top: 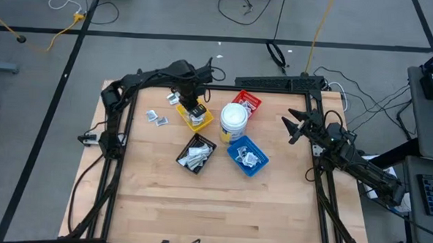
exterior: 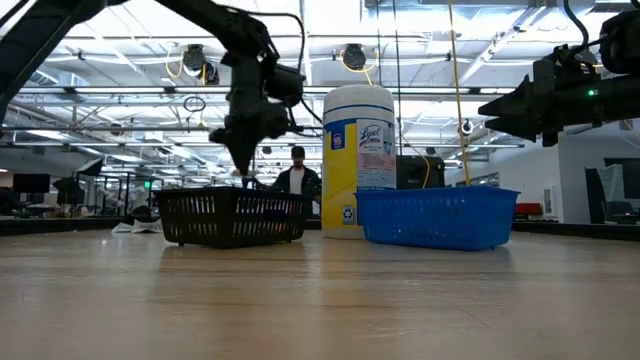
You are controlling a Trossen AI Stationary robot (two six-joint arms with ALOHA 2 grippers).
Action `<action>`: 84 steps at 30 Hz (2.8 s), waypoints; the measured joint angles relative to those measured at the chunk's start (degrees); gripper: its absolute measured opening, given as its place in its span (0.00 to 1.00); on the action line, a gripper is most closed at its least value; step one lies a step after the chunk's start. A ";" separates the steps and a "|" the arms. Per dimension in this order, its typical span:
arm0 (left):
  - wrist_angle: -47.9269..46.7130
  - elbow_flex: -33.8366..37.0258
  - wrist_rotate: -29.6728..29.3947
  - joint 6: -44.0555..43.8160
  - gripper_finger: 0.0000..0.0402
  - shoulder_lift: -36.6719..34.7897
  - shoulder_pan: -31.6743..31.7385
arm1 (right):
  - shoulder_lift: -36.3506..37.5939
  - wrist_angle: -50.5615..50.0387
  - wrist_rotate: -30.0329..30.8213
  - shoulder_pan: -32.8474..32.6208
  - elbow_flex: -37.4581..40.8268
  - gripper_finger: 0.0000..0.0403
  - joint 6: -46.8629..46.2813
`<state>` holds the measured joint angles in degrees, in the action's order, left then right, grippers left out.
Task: Pick & Place First Aid Supplies
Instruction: Put the towelette pack into the yellow bin
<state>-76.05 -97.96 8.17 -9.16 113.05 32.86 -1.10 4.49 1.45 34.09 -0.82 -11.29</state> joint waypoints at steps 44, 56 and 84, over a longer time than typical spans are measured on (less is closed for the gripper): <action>6.77 6.56 0.83 11.32 0.64 -1.90 1.27 | 0.02 0.00 0.00 0.00 0.00 0.63 0.00; 6.78 15.78 -2.57 19.57 0.64 -9.35 2.94 | 0.02 -0.02 0.00 0.00 0.00 0.63 -0.02; 20.56 43.34 -10.76 19.41 0.64 -20.58 7.70 | 0.00 0.00 0.00 0.00 0.02 0.63 0.00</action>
<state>-55.50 -54.62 -2.59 10.24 92.48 40.56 -1.10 4.49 1.45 34.09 -0.80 -11.29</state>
